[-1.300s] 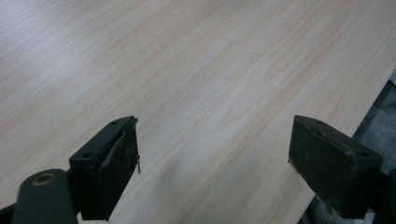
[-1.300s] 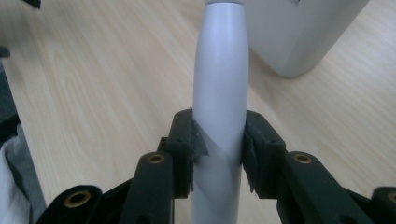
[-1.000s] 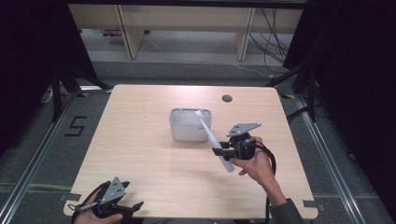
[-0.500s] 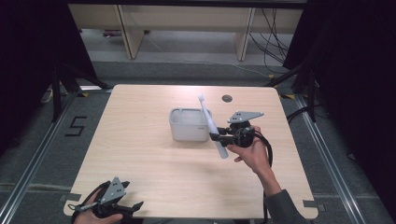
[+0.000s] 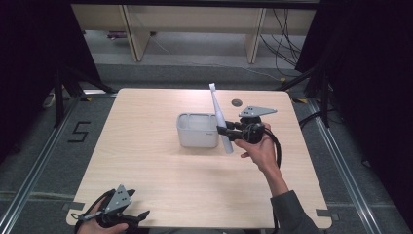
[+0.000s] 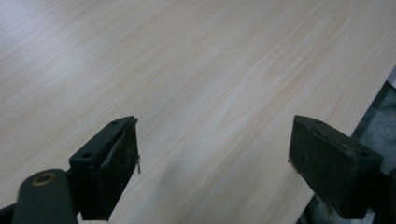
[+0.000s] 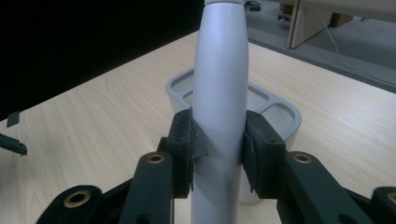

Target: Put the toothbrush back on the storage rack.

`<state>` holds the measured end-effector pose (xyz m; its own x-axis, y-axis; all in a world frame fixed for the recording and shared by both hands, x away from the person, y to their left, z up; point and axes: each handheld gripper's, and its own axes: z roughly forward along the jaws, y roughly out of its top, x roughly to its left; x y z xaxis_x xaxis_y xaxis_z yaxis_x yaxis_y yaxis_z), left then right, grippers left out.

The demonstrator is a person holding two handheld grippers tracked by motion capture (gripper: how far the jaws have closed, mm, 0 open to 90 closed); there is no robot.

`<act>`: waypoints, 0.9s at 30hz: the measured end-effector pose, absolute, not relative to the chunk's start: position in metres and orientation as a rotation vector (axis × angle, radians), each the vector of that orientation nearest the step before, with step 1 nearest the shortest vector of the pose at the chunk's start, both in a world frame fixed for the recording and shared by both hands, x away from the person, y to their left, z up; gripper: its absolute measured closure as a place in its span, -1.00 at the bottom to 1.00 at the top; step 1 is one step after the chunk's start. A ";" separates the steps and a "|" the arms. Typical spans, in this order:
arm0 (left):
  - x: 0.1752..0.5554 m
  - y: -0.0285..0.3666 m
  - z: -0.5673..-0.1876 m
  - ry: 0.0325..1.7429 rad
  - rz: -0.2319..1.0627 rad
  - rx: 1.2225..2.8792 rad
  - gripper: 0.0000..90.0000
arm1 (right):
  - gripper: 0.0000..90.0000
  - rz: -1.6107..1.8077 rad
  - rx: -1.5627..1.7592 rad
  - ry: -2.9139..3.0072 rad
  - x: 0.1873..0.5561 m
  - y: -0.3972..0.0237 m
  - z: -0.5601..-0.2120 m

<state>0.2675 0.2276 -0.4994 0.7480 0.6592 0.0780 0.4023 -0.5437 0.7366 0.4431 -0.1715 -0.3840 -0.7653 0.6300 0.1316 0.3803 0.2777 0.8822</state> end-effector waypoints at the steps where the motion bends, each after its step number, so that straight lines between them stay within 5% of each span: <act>1: 0.268 0.227 -0.500 0.791 0.447 2.204 -0.65 | 0.48 1.495 0.942 2.307 0.444 -0.171 -0.383; 27: 0.267 0.228 -0.499 0.790 0.449 2.214 -0.65 | 0.48 1.621 0.951 2.158 0.484 -0.152 -0.362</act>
